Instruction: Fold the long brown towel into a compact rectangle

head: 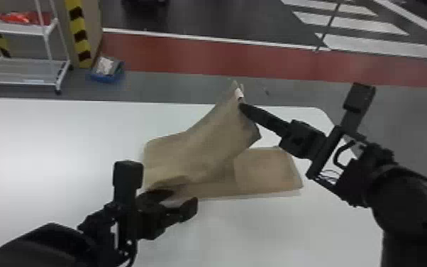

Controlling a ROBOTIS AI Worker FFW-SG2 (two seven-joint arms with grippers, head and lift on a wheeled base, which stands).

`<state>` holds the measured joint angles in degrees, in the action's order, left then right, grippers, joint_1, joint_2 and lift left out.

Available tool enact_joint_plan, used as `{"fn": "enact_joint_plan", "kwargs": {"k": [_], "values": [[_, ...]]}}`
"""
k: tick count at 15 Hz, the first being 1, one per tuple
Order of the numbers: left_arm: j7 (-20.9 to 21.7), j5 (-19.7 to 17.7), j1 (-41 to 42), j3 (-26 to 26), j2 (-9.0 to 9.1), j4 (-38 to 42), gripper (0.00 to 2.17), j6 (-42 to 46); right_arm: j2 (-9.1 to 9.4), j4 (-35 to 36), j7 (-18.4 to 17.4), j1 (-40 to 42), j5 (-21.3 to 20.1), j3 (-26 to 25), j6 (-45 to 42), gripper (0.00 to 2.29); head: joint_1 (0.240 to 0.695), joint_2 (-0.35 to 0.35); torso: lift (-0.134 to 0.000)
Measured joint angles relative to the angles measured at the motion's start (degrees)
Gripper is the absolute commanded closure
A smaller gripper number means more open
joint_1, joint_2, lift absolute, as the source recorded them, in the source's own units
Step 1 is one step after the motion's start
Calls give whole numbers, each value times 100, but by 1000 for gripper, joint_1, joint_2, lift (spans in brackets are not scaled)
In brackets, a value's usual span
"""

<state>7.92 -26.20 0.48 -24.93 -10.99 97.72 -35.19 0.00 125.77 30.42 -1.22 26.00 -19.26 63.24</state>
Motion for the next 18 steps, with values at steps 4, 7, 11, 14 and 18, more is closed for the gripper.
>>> {"fn": "enact_joint_plan", "kwargs": {"k": [4,7,11,14,18], "values": [[-77,1,12,27,-35,45,326,-74,-4,-139,128,136,230,-604,-32,1301,695,-267,-123],[-89,0,14,33,-43,83,326,-109,-35,-454,227,224,263,-1000,-119,1301,695,-309,-123],[-89,-8,14,26,-37,103,326,-203,-154,-922,324,294,186,-1264,-302,1301,695,-344,-123],[-89,-9,21,32,-44,194,326,-289,-266,-1385,329,259,-146,-1215,-599,1301,695,-350,-123],[-62,-37,98,117,-68,402,326,-384,-368,-2025,323,129,-516,-1079,-948,1298,695,-350,-123]]}}
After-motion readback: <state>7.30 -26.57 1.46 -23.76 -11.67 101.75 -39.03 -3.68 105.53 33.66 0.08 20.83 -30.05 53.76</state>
